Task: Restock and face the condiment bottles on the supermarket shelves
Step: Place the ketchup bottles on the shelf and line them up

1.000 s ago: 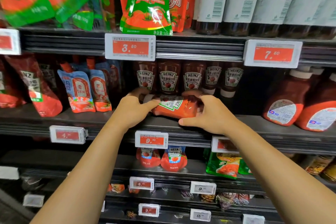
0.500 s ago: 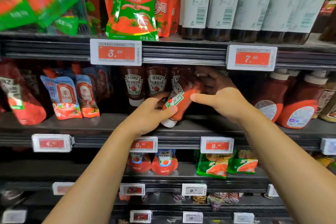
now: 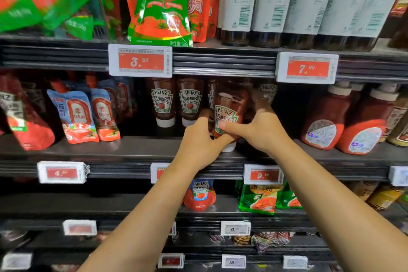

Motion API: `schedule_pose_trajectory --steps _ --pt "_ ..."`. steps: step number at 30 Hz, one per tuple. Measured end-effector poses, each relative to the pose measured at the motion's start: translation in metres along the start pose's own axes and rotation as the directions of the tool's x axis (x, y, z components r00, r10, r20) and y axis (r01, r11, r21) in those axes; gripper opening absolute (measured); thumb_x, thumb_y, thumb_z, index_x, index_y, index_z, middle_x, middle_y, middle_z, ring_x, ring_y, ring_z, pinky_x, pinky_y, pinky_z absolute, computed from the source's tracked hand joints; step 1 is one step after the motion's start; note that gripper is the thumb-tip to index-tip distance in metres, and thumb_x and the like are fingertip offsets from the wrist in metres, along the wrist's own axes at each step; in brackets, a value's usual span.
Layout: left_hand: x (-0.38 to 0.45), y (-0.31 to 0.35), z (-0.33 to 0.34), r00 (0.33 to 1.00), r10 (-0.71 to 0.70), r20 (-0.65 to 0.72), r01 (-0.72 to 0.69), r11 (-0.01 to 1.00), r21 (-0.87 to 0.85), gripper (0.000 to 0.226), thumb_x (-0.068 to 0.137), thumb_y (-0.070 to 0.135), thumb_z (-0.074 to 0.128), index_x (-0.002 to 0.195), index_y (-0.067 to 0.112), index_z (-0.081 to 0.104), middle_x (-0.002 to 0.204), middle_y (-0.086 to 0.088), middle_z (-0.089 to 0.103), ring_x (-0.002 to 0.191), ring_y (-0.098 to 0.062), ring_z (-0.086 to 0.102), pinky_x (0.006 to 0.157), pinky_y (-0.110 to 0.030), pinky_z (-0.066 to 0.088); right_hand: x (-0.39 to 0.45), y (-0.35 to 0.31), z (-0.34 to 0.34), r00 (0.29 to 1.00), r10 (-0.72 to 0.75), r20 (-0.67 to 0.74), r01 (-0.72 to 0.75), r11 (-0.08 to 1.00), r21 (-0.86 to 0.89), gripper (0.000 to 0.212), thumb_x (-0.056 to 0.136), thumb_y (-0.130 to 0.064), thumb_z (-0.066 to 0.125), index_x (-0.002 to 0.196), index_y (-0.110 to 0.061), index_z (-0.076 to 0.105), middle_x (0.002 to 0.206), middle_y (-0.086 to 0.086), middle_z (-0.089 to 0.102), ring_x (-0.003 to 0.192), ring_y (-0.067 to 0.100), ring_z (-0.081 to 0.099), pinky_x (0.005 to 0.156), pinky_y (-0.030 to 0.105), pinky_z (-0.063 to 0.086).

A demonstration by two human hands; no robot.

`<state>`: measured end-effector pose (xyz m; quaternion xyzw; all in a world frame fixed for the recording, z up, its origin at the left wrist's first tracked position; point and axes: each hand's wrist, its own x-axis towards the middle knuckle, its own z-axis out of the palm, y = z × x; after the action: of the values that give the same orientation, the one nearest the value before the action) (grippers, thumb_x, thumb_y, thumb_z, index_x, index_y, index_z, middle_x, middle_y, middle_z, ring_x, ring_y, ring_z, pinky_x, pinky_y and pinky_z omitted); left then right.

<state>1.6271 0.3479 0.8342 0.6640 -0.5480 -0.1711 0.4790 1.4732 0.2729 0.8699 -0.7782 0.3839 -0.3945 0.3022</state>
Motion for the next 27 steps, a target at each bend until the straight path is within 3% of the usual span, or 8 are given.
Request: schedule_pose_trajectory --steps 2,4,6,11,14,17,22,27 --pt "-0.001 0.0 -0.003 1.0 0.017 0.026 -0.018 0.999 0.028 0.038 0.076 0.05 0.084 0.088 0.033 0.053 0.083 0.02 0.063 0.077 0.022 0.057 0.057 -0.001 0.042 -0.004 0.008 0.003 1.0 0.01 0.0 -0.01 1.0 0.029 0.074 0.067 -0.043 0.093 0.13 -0.026 0.057 0.1 -0.022 0.068 0.088 -0.015 0.065 0.07 0.004 0.05" --pt "-0.003 -0.001 -0.01 0.999 0.051 -0.019 -0.05 0.997 0.058 0.033 0.077 0.045 0.085 0.094 0.035 0.058 0.088 0.022 0.066 0.082 0.013 0.063 0.063 -0.004 0.047 -0.006 0.016 0.005 1.0 0.005 -0.016 -0.004 0.997 0.079 0.068 0.07 -0.042 0.093 0.128 -0.03 0.06 0.105 -0.014 0.074 0.094 -0.006 0.069 0.082 0.018 0.058" --pt "-0.005 -0.002 -0.021 0.977 0.106 -0.183 -0.085 0.989 0.12 0.027 0.08 0.037 0.083 0.098 0.027 0.066 0.088 0.014 0.07 0.081 -0.001 0.066 0.072 -0.015 0.051 -0.006 0.022 0.005 0.999 -0.009 -0.038 0.015 0.989 0.149 0.05 0.072 -0.035 0.093 0.114 -0.042 0.066 0.108 -0.007 0.077 0.099 0.006 0.073 0.091 0.038 0.06" --pt "0.003 -0.011 -0.057 0.858 0.092 -0.505 0.036 0.971 0.238 0.022 0.079 0.027 0.078 0.085 0.008 0.069 0.076 0.002 0.065 0.086 -0.025 0.064 0.075 -0.024 0.043 -0.004 0.034 -0.006 0.998 -0.003 -0.068 0.017 0.981 0.194 0.038 0.079 -0.024 0.088 0.102 -0.047 0.068 0.11 -0.004 0.077 0.104 0.014 0.073 0.097 0.047 0.057" --pt "0.013 -0.019 -0.065 0.861 -0.007 -0.509 0.13 0.97 0.207 0.048 0.078 0.033 0.081 0.112 0.003 0.064 0.115 -0.018 0.065 0.125 -0.039 0.049 0.105 -0.031 0.037 0.0 0.047 -0.011 0.994 0.031 -0.106 -0.005 0.972 0.234 0.04 0.08 -0.022 0.084 0.111 -0.038 0.064 0.114 0.0 0.076 0.107 0.018 0.072 0.099 0.049 0.055" --pt "0.022 -0.022 -0.067 0.848 -0.048 -0.528 0.122 0.987 0.106 0.114 0.071 0.036 0.089 0.158 0.008 0.022 0.157 -0.02 0.029 0.146 -0.033 0.023 0.117 -0.031 0.021 0.008 0.06 -0.011 0.987 0.091 -0.131 -0.059 0.971 0.23 0.049 0.088 -0.016 0.08 0.131 -0.025 0.06 0.123 0.003 0.073 0.113 0.02 0.07 0.104 0.049 0.053" --pt "0.05 -0.032 -0.066 0.872 -0.189 -0.452 0.234 0.971 0.046 0.137 0.064 0.044 0.093 0.162 0.017 0.001 0.166 -0.015 0.013 0.153 -0.032 0.014 0.121 -0.042 0.02 0.024 0.062 -0.009 0.972 0.13 -0.194 -0.129 0.991 0.016 0.051 0.097 -0.022 0.069 0.143 -0.012 0.05 0.133 0.011 0.066 0.12 0.031 0.063 0.099 0.031 0.046" --pt "0.061 -0.041 -0.06 0.878 -0.232 -0.418 0.255 0.967 -0.002 0.137 0.063 0.036 0.095 0.162 0.018 0.002 0.165 -0.016 0.015 0.152 -0.032 0.017 0.12 -0.043 0.023 0.046 0.051 -0.008 0.973 0.2 -0.113 -0.213 0.97 -0.12 0.059 0.1 -0.026 0.063 0.151 -0.01 0.038 0.145 0.015 0.056 0.131 0.036 0.055 0.107 0.037 0.044"
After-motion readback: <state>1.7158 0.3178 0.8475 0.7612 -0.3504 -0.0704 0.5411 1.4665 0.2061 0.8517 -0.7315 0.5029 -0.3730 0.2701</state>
